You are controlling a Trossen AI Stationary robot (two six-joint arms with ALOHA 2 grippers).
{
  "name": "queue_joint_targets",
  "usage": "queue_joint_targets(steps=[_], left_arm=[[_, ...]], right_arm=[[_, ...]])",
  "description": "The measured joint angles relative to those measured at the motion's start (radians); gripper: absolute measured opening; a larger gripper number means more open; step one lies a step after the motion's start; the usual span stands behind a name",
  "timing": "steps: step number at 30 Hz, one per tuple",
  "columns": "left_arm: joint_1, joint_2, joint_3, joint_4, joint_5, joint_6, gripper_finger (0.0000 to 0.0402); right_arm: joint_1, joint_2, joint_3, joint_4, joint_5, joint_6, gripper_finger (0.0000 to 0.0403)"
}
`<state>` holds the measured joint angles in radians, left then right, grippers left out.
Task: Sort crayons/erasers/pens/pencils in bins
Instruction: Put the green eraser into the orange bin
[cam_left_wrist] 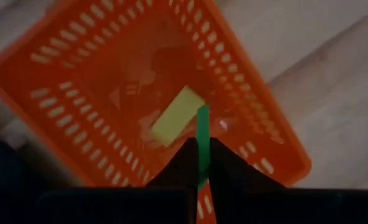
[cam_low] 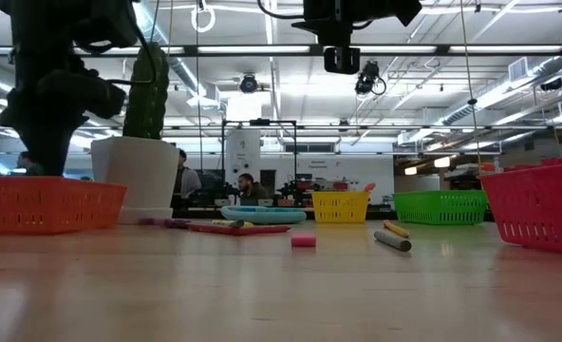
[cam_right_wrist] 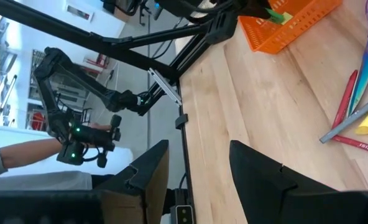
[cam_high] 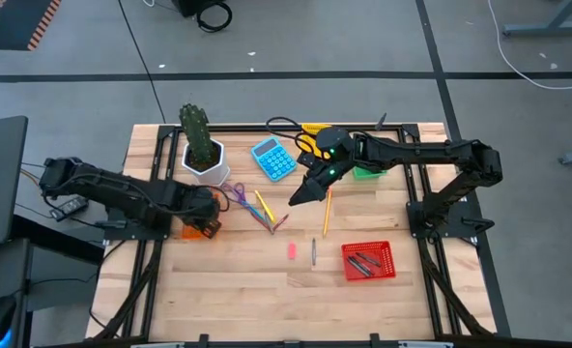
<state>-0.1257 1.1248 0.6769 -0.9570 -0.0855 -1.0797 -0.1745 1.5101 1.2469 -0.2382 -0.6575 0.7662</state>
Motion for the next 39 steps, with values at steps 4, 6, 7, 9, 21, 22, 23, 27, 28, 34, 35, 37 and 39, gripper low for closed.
queue_joint_targets(steps=[4, 6, 7, 9, 21, 22, 23, 27, 28, 34, 35, 37, 39], left_arm=[[0.062, 0.0, 0.0, 0.005, 0.001, 0.094, 0.0029], [0.1, 0.001, 0.0, 0.005, 0.001, 0.144, 0.0036], [0.118, 0.001, 0.0, 0.004, 0.001, 0.168, 0.0038], [0.158, 0.001, 0.0, 0.005, 0.0, 0.212, 0.0037], [0.276, 0.079, -0.003, 0.081, 0.08, 0.333, 0.0044], [0.276, 0.085, -0.003, 0.08, 0.081, 0.336, 0.0044], [0.276, 0.095, -0.003, 0.086, 0.082, 0.339, 0.0043], [0.276, 0.131, -0.003, 0.109, 0.086, 0.36, 0.0027], [0.276, 0.14, -0.003, 0.112, 0.086, 0.363, 0.0024], [0.276, 0.199, -0.002, 0.122, 0.096, 0.386, 0.0045], [0.276, 0.209, -0.002, 0.12, 0.096, 0.388, 0.0051], [0.276, 0.226, -0.003, 0.121, 0.101, 0.394, 0.0058], [0.276, 0.242, -0.003, 0.123, 0.105, 0.397, 0.0059]], right_arm=[[0.0, 0.0, 0.0, 0.0, 0.003, 0.0, 0.0174], [0.0, 0.0, 0.0, 0.0, 0.003, 0.0, 0.0174], [0.0, 0.0, 0.0, 0.0, 0.003, 0.0, 0.0174], [0.0, 0.0, 0.0, 0.0, 0.003, 0.0, 0.0174], [0.0, 0.0, 0.0, -0.008, 0.004, 0.009, 0.0174], [0.0, 0.0, 0.0, -0.009, 0.008, 0.008, 0.0174], [0.0, 0.0, 0.0, -0.013, 0.011, 0.005, 0.0174], [0.0, 0.001, 0.0, -0.021, 0.023, 0.0, 0.0174], [0.0, 0.001, 0.0, -0.023, 0.027, 0.0, 0.0174], [0.0, 0.001, 0.0, -0.028, 0.029, -0.007, 0.0174], [0.0, 0.001, 0.0, -0.029, 0.029, -0.007, 0.0174], [0.0, 0.001, 0.0, -0.031, 0.029, -0.007, 0.0174], [0.0, 0.001, 0.0, -0.035, 0.029, -0.007, 0.0174]])
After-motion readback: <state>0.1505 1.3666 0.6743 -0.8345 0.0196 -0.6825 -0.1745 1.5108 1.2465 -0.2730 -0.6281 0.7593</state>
